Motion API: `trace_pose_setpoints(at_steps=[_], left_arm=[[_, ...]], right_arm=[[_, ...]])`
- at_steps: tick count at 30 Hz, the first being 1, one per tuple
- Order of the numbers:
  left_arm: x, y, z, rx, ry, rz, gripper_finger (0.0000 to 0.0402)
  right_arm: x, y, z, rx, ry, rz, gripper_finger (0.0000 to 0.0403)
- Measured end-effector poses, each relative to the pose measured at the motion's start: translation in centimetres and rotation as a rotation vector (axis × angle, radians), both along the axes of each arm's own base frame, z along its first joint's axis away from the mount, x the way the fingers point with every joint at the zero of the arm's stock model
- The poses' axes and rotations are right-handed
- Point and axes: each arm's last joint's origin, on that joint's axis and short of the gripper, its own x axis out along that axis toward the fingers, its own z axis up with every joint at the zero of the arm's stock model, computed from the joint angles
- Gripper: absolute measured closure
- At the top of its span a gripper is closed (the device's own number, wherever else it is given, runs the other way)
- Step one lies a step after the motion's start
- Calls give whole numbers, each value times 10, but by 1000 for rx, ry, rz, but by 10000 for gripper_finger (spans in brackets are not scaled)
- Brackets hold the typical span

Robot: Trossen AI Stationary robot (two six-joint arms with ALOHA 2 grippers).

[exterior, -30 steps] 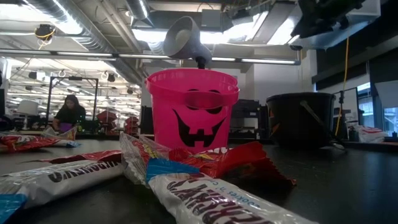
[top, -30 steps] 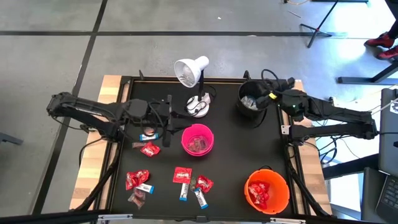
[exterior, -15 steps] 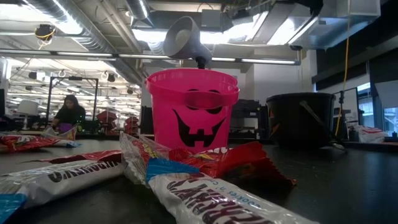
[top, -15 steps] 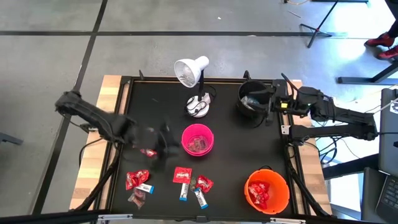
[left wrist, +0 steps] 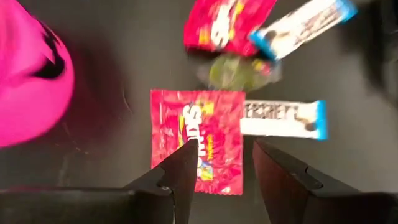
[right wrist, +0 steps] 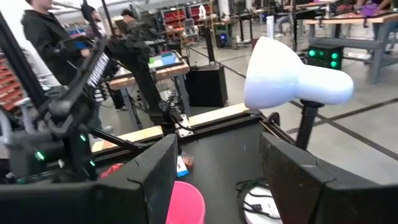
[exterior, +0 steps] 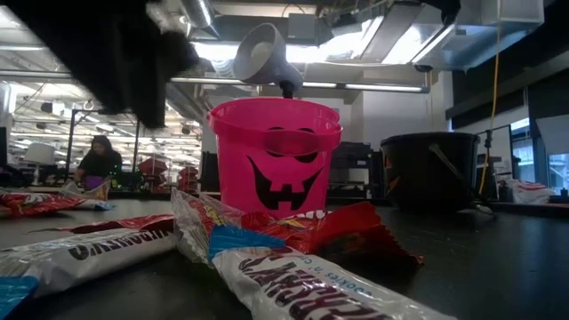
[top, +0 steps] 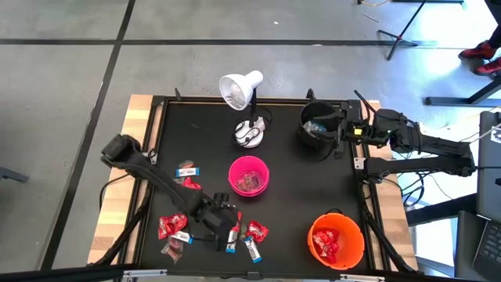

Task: Sort candy
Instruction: Put the red candy into the orange bucket

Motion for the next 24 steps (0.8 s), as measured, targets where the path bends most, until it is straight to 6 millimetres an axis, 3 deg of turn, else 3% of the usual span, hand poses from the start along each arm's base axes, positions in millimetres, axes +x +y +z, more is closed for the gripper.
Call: trace_pose_setpoints(at_steps=[19,24], left_arm=[[16,19,-56,-11,248,97,256],[16,19,-57,-6,251,97,294]], right_arm=[[0,1,1,10,-9,48,180],[0,1,1,10,-9,48,180]])
